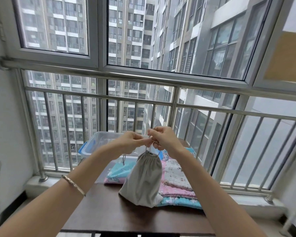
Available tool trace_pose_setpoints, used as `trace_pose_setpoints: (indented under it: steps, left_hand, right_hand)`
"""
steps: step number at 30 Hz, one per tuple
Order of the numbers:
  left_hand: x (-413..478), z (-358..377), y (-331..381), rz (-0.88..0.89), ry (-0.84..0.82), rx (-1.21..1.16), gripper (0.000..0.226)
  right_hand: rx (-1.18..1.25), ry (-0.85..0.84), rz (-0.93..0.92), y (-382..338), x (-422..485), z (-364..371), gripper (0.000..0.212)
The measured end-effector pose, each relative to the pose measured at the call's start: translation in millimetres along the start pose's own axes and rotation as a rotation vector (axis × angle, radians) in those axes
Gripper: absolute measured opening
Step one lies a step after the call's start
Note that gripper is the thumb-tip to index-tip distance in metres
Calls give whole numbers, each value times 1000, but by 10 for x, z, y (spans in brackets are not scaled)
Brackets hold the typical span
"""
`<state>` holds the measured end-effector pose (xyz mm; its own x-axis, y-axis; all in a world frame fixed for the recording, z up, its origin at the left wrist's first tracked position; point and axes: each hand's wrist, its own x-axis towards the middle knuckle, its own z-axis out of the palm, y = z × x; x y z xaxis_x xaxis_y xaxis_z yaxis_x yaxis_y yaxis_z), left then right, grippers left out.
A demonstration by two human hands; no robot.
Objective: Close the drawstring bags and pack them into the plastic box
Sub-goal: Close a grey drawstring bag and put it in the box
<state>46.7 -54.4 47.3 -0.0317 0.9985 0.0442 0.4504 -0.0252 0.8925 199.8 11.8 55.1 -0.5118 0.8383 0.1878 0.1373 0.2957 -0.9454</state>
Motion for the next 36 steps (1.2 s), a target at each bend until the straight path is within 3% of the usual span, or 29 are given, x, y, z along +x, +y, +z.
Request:
trace_pose_setpoints:
  steps: [5, 9, 11, 13, 20, 25, 26, 28, 30, 33, 36]
  left_hand:
    - [10, -4, -62, 7, 70, -25, 31]
    - [7, -46, -66, 12, 75, -45, 27]
    - [-6, -66, -51, 23, 30, -19, 27]
    - [-26, -78, -21, 36, 6, 19, 27]
    - [-51, -87, 50, 119, 111, 36, 24]
    - [-35, -85, 2, 137, 162, 47, 23]
    - [-33, -88, -8, 138, 156, 47, 23]
    - [-34, -82, -12, 124, 138, 33, 24]
    - [-48, -83, -19, 129, 125, 34, 25]
    - [-87, -86, -24, 151, 151, 31, 23]
    - [-130, -110, -58, 156, 172, 18, 17]
  right_hand:
    - [-21, -74, 69, -56, -15, -40, 26]
    - [-341, -95, -83, -6, -48, -31, 40]
    - [-554, -76, -187, 43, -25, -27, 31]
    - [-621, -78, -210, 55, -13, -23, 21]
    - [-19, -388, -48, 49, -42, -86, 22]
    - [100, -494, 38, 75, -7, -106, 12]
    - [96, -498, 64, 70, -8, -108, 19]
    - [32, -473, 76, 75, 7, -116, 44]
    - [42, -434, 37, 73, 11, -104, 54]
    - [209, -301, -59, 93, 22, -116, 29]
    - [584, -134, 3, 130, 10, -173, 33]
